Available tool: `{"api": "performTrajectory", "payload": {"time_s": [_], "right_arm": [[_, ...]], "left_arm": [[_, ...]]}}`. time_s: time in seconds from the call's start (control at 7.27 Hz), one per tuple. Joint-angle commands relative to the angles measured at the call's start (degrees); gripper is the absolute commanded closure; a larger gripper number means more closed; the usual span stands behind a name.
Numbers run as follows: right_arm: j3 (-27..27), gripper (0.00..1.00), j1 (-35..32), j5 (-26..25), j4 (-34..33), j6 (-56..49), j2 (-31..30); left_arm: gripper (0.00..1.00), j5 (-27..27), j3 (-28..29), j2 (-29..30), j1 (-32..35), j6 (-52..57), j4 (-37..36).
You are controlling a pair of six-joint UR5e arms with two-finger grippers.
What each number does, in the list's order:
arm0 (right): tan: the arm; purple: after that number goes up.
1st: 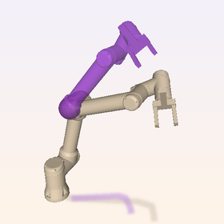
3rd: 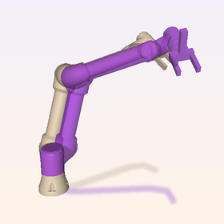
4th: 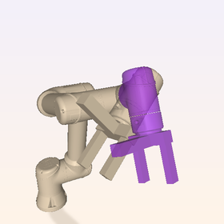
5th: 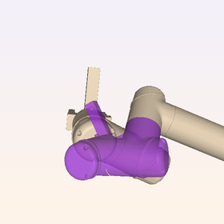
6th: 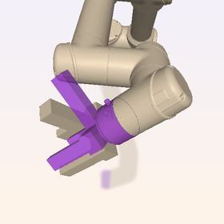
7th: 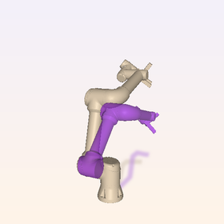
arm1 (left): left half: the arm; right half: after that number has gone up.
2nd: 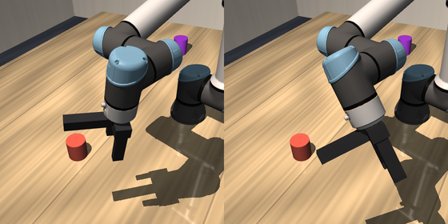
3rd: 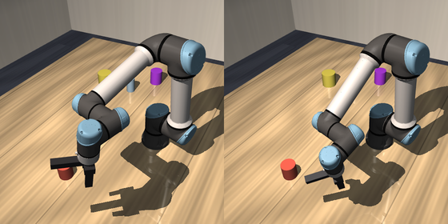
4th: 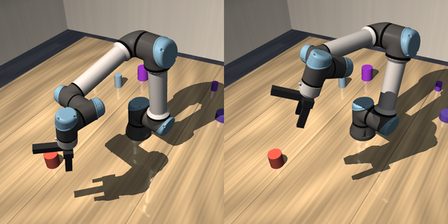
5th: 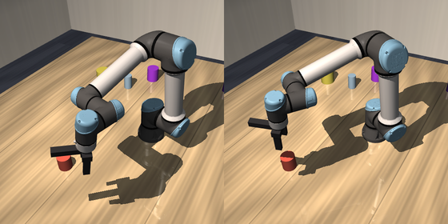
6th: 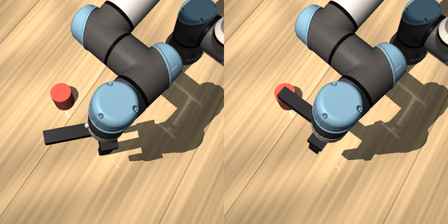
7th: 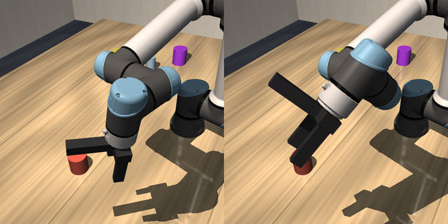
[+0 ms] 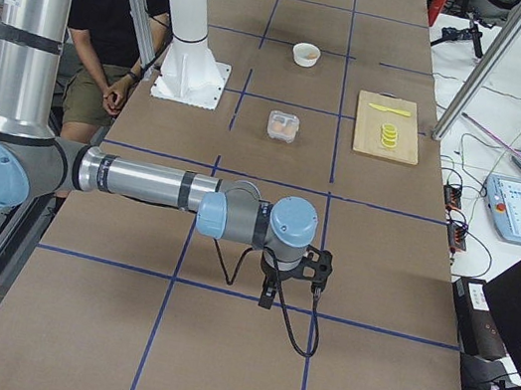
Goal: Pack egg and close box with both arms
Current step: 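Move the left arm in toward the white bowl holding the egg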
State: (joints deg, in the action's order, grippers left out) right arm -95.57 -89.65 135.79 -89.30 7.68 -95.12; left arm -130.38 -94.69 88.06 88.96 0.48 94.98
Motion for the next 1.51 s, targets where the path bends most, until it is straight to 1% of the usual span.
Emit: {"api": "performTrajectory", "payload": {"time_s": [0.0, 0.14, 0.28, 0.41, 0.55, 0.69, 0.83, 1.1, 1.24, 1.38], "right_arm": [[-0.4, 0.0, 0.0, 0.17, 0.01, 0.14, 0.28], [-0.67, 0.0, 0.0, 0.26, 0.01, 0.14, 0.72], [-0.84, 0.0, 0.0, 0.44, 0.01, 0.22, 0.81], [-0.76, 0.0, 0.0, 0.79, 0.01, 0.23, 0.9], [-0.67, 0.0, 0.0, 0.7, 0.09, 0.05, 0.9], [-0.58, 0.0, 0.0, 0.44, 0.01, -0.04, 1.25], [-0.41, 0.0, 0.0, 0.53, 0.01, 0.05, 1.51], [0.29, 0.0, 0.0, 0.97, -0.08, 0.22, 2.48], [0.04, 0.0, 0.0, 0.88, 0.01, 0.05, 2.22], [0.12, 0.0, 0.0, 0.44, 0.09, 0.14, 2.31]], "left_arm": [[0.0, -0.22, -1.09, 0.09, -0.02, -0.38, 0.12], [0.0, -0.23, -3.37, 0.96, -0.1, -0.65, 0.12], [0.0, -0.31, -6.61, 1.15, -0.54, -0.57, 1.77], [0.0, -0.31, -8.21, 1.24, -2.46, -0.83, 5.97], [0.0, -0.31, -10.49, 1.32, -5.96, -7.09, 6.53], [0.0, -0.31, -15.99, 1.32, -12.52, -20.56, 7.06], [0.02, -0.14, -20.05, 1.41, -18.33, -31.65, 7.15], [0.03, 0.56, -25.69, 1.76, -28.79, -49.86, 8.46], [0.03, 3.09, -25.37, 1.76, -34.24, -60.31, 16.04], [0.03, 7.03, -24.93, 2.02, -40.12, -69.29, 20.73]]}}
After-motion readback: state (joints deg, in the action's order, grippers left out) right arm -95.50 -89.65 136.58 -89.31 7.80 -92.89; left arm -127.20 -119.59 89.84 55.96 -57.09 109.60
